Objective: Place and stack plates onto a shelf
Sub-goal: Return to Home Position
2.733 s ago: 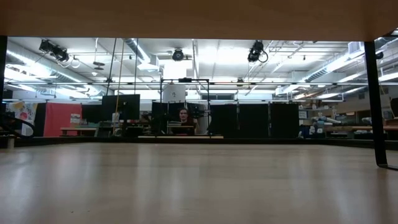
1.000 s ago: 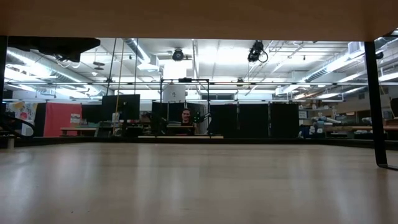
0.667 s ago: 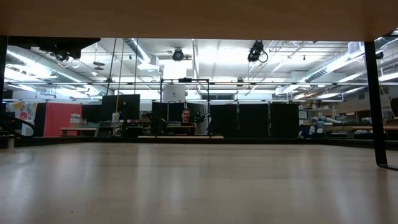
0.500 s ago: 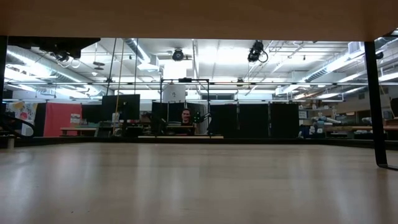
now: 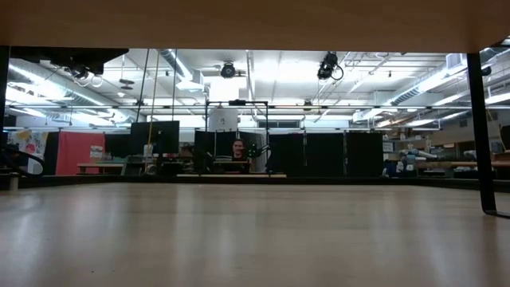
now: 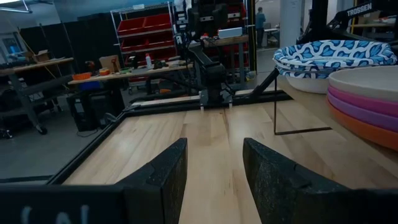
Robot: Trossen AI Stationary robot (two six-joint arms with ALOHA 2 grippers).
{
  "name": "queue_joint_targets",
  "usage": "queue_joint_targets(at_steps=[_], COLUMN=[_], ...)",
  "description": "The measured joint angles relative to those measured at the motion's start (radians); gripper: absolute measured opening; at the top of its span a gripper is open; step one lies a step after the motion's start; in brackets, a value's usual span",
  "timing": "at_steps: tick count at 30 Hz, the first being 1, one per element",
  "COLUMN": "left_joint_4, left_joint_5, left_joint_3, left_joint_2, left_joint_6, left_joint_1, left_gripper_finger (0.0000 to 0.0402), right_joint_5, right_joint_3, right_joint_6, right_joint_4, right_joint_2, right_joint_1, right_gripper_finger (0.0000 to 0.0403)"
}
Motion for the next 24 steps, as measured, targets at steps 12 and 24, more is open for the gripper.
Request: queue_joint_targets(at_steps=[12, 24], left_joint_4=[-0.001, -0.001], left_joint_5=[0.0, 0.0], left_joint_3=[0.0, 0.0], left_joint_2=[0.0, 0.0], left_joint_6=[0.0, 0.015], left_joint_1=[0.0, 0.0], left_gripper_finger=[0.0162, 0.0162], right_joint_5=[0.082, 0.087], right_joint_3=[-0.127, -0.279], right_joint_6=[-0.04, -0.078], right_joint_4=[0.142, 0.278], right_joint_2=[-0.055, -0.206], right_joint_1=[-0.006, -0.122], right_gripper_finger=[0.0176, 0.0176])
